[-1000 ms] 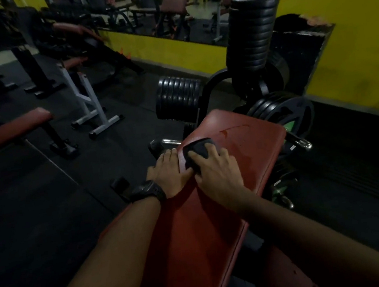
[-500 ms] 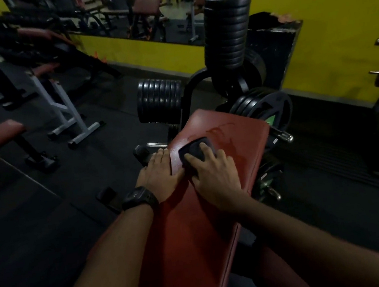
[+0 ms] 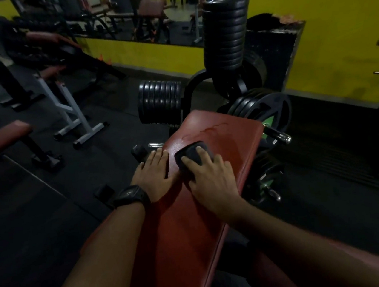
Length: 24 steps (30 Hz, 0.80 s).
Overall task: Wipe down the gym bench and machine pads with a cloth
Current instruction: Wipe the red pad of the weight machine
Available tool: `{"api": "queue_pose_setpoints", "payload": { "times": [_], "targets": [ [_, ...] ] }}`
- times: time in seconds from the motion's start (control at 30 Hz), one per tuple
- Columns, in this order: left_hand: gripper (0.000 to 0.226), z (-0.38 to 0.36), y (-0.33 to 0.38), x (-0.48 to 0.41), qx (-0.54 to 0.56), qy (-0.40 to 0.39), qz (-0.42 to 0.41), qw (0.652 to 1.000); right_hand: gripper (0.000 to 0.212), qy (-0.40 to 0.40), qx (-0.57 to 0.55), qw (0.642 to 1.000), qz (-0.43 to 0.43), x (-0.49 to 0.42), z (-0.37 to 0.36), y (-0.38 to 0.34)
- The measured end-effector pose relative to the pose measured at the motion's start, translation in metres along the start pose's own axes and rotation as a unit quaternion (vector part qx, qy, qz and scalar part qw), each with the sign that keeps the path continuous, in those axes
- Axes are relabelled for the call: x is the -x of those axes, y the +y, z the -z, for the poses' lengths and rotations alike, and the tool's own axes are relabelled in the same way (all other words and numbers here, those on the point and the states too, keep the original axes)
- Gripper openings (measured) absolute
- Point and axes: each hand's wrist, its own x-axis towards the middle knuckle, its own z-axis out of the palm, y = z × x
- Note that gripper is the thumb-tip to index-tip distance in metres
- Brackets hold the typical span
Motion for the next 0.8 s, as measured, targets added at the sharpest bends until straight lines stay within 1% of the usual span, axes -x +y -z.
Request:
{"api": "queue_pose_setpoints", "payload": {
  "times": [0.07,0.13,0.2,0.23,0.3,0.4,0.47,0.53,0.57,0.63,0.7,0.77,0.8],
  "targets": [
    [0.085,0.000,-0.001,0.002,0.012,-0.007,0.002,1.000,0.060,-0.006,0.005,1.000,-0.005,-0.021,0.002,0.024],
    [0.090,0.000,-0.001,0.003,0.020,-0.014,0.008,1.000,0.063,-0.013,0.011,0.998,-0.066,-0.036,0.006,0.054],
    [0.099,0.001,0.000,0.005,0.024,-0.018,0.010,1.000,0.064,0.002,0.008,0.990,-0.142,-0.036,0.007,0.072],
    [0.099,0.000,0.000,0.005,0.025,-0.018,0.010,0.999,0.063,0.006,0.009,0.986,-0.169,-0.031,0.007,0.073],
    [0.091,0.000,0.000,0.004,0.024,-0.011,0.013,1.000,0.062,0.003,0.005,0.983,-0.186,-0.016,0.005,0.059],
    [0.095,0.003,0.000,0.000,0.028,-0.007,0.015,0.999,0.061,0.002,-0.018,0.989,-0.146,-0.003,0.003,0.023],
    [0.106,0.005,0.001,-0.002,0.035,-0.010,0.017,0.999,0.062,0.000,-0.020,0.997,-0.079,-0.009,0.001,0.011],
    [0.115,0.007,0.000,-0.003,0.044,-0.014,0.018,0.999,0.062,-0.015,-0.009,1.000,-0.021,-0.027,0.001,0.021],
    [0.115,0.006,0.000,-0.003,0.048,-0.014,0.019,0.999,0.062,-0.020,-0.003,1.000,-0.016,-0.038,0.002,0.033],
    [0.107,0.004,0.000,-0.001,0.052,-0.014,0.018,0.998,0.063,-0.019,0.006,0.998,-0.067,-0.053,0.005,0.063],
    [0.093,0.003,-0.001,-0.001,0.049,-0.011,0.016,0.999,0.064,-0.003,-0.010,0.988,-0.155,-0.055,0.006,0.084],
    [0.087,0.002,-0.001,-0.001,0.051,-0.005,0.016,0.999,0.063,-0.005,-0.053,0.975,-0.217,-0.045,0.007,0.080],
    [0.086,0.002,-0.001,-0.001,0.052,-0.005,0.017,0.998,0.062,-0.010,-0.063,0.972,-0.224,-0.038,0.007,0.069]
  ]
}}
